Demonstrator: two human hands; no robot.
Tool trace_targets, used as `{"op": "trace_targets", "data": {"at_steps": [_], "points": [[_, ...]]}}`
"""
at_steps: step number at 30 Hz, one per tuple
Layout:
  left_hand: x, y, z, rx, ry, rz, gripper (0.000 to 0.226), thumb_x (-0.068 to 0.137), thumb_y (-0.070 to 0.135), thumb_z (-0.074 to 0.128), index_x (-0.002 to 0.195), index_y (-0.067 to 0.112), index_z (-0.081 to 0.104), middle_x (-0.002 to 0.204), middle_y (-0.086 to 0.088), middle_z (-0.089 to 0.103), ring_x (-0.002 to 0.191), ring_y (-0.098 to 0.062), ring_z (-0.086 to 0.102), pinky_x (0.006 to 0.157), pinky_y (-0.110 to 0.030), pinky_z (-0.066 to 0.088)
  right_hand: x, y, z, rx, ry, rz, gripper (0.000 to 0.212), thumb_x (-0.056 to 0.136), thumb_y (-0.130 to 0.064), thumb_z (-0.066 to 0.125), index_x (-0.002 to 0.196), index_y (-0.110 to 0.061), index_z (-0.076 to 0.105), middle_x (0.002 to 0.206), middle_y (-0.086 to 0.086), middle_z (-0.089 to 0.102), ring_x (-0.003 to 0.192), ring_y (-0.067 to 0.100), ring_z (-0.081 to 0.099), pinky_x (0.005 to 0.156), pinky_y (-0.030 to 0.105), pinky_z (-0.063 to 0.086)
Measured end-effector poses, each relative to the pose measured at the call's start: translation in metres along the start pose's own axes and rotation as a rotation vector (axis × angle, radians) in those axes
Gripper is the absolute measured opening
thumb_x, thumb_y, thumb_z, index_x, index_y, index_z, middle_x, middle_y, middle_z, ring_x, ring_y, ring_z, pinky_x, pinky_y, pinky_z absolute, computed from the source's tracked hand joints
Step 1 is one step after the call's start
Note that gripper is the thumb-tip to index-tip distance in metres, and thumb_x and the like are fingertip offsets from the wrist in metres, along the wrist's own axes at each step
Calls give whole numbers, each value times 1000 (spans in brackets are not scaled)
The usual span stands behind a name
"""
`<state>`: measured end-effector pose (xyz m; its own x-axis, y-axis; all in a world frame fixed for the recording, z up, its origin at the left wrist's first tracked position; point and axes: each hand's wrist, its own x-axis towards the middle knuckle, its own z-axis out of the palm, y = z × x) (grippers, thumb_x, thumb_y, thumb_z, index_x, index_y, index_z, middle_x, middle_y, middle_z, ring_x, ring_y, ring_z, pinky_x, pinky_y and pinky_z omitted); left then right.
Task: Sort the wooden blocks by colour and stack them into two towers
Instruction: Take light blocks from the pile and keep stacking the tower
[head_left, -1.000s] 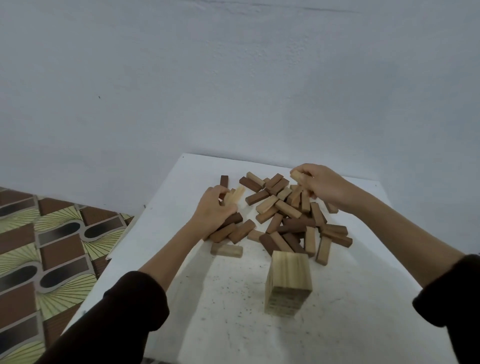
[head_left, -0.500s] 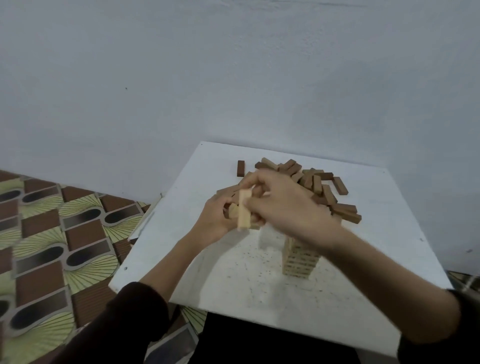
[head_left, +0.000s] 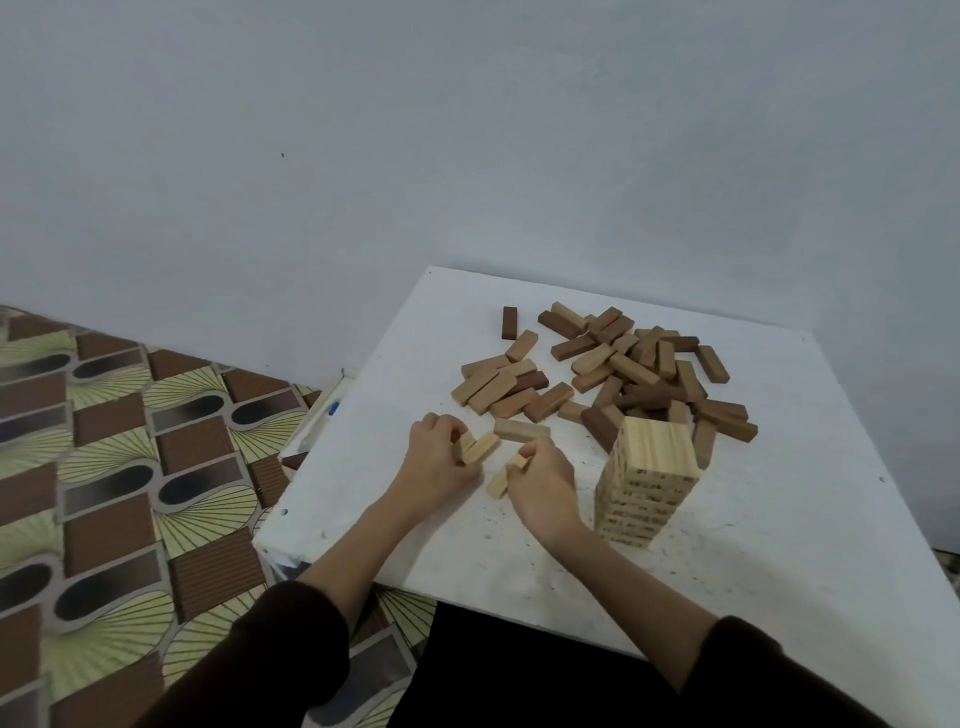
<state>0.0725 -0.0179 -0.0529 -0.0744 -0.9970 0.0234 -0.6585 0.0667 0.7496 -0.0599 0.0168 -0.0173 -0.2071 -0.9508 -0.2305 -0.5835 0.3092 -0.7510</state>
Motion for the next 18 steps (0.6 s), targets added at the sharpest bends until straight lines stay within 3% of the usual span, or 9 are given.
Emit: {"op": "trace_targets", "data": {"at_steps": [5, 11, 18], "points": [[-7, 0, 1, -26, 16, -5, 54, 77, 27, 74, 123, 12, 49, 111, 0, 43, 110, -17, 37, 90, -24, 38, 2, 7, 4, -37, -22, -77, 34, 97, -9, 42, 131, -5, 42, 133, 5, 34, 92, 8, 40, 74, 16, 40], [-17, 1, 10, 29, -18, 60, 86, 70, 42, 80, 137, 13, 35, 119, 1, 39, 111, -15, 33, 97, -29, 36, 4, 13, 9, -42, -61, -117, 42, 90, 3, 49, 130, -8, 43, 129, 2, 39, 108, 15, 45, 86, 22, 41], [-15, -4, 9, -2, -74, 143, 75, 75, 20, 73, 139, 12, 35, 117, 1, 44, 111, -18, 36, 95, -34, 39, 9, 23, 15, 8, -9, -188, 40, 87, 0, 58, 123, -12, 47, 120, -4, 39, 108, 13, 44, 82, 18, 38]]}}
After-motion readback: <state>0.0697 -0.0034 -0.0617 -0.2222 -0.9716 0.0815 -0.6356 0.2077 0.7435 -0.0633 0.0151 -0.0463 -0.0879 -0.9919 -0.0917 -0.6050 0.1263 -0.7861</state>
